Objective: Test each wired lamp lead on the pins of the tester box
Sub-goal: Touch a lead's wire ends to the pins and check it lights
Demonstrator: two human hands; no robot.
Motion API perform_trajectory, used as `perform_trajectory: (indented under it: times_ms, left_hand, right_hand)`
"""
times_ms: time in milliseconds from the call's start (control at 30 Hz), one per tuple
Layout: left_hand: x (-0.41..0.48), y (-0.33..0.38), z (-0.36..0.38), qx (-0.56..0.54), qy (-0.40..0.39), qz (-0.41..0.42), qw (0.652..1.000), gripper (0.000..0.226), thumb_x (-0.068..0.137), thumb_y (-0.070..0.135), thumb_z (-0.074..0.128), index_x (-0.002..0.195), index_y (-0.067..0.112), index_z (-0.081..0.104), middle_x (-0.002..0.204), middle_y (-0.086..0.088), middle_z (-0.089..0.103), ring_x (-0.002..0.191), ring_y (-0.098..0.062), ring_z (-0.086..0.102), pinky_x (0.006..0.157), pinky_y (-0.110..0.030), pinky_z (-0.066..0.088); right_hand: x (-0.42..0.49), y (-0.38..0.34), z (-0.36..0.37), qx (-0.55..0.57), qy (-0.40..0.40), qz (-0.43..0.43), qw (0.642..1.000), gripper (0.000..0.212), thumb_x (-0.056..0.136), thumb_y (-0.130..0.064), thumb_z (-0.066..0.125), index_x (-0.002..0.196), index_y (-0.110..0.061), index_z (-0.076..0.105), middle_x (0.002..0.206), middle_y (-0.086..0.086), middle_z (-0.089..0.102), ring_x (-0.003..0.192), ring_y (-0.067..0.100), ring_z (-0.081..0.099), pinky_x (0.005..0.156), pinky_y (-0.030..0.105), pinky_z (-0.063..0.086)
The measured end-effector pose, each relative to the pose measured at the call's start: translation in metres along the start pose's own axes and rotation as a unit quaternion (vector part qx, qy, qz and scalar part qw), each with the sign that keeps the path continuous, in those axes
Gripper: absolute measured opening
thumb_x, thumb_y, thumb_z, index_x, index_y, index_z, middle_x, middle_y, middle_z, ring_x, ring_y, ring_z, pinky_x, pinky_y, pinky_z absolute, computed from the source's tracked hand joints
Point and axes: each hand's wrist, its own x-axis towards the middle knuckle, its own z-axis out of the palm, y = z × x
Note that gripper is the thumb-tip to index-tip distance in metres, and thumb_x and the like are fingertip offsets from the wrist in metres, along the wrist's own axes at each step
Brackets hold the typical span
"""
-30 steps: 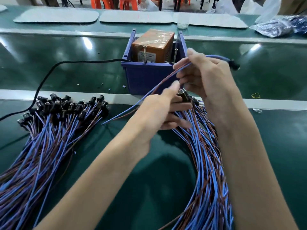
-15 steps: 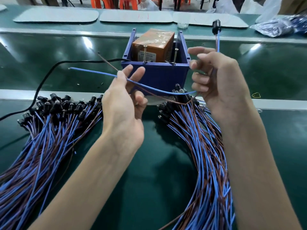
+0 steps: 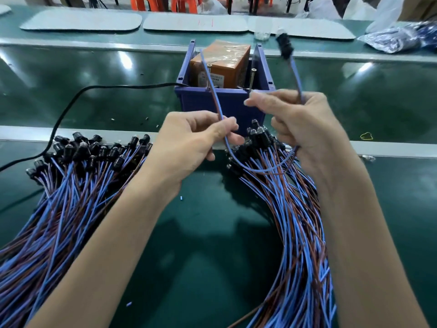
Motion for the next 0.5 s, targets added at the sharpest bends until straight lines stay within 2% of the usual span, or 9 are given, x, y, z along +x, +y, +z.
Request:
perform_trajectory:
  times_ms: [67, 133, 233, 400, 500]
  left_hand:
    - [-0.001, -0.001, 0.001, 0.020, -0.027, 0.004, 0.999, 0.014, 0.089, 0.020, 0.065, 0.077, 0.019, 0.071, 0.066, 0.008, 0.073, 0.059, 0.005, 0.061, 0.044, -0.008, 0.037]
    - [-0.002, -0.002, 0.001, 0.038, -0.053, 0.007, 0.998, 0.015, 0.089, 0.021, 0.066, 0.076, 0.023, 0.073, 0.068, 0.007, 0.074, 0.060, 0.002, 0.061, 0.045, -0.009, 0.038]
    - [-0.002, -0.004, 0.000, 0.049, -0.062, 0.007, 0.997, 0.013, 0.087, 0.025, 0.068, 0.076, 0.026, 0.074, 0.069, 0.006, 0.074, 0.070, -0.005, 0.063, 0.045, -0.009, 0.039]
    - [0.000, -0.006, -0.001, 0.038, -0.049, 0.005, 0.998, 0.013, 0.084, 0.024, 0.071, 0.072, 0.020, 0.066, 0.066, 0.005, 0.073, 0.057, -0.003, 0.059, 0.044, -0.011, 0.040]
    - [0.002, -0.008, 0.000, 0.033, -0.037, 0.006, 0.999, 0.018, 0.084, 0.023, 0.071, 0.076, 0.014, 0.058, 0.066, 0.003, 0.073, 0.059, -0.007, 0.063, 0.044, -0.012, 0.041]
  right_hand:
    - [-0.001, 0.004, 0.005, -0.025, -0.025, 0.010, 0.999, 0.009, 0.077, -0.023, 0.078, 0.076, -0.015, 0.075, 0.040, -0.014, 0.046, 0.035, 0.001, 0.038, 0.039, 0.008, 0.029]
    - [-0.001, 0.006, 0.009, -0.015, -0.063, 0.018, 0.998, 0.007, 0.075, -0.019, 0.079, 0.074, -0.013, 0.075, 0.047, -0.008, 0.058, 0.042, 0.002, 0.048, 0.046, 0.013, 0.039]
    - [-0.001, 0.007, 0.012, 0.017, -0.096, 0.021, 0.995, 0.008, 0.074, -0.012, 0.078, 0.068, -0.007, 0.075, 0.055, 0.006, 0.065, 0.045, 0.014, 0.057, 0.048, 0.019, 0.048]
    - [-0.003, 0.006, 0.012, 0.014, -0.099, 0.015, 0.995, 0.008, 0.077, -0.009, 0.076, 0.071, -0.008, 0.071, 0.057, 0.006, 0.065, 0.046, 0.015, 0.058, 0.048, 0.018, 0.046]
    - [-0.006, 0.002, 0.014, -0.001, -0.104, 0.017, 0.994, 0.013, 0.083, -0.009, 0.071, 0.071, -0.012, 0.067, 0.057, 0.003, 0.064, 0.047, 0.011, 0.056, 0.045, 0.013, 0.041]
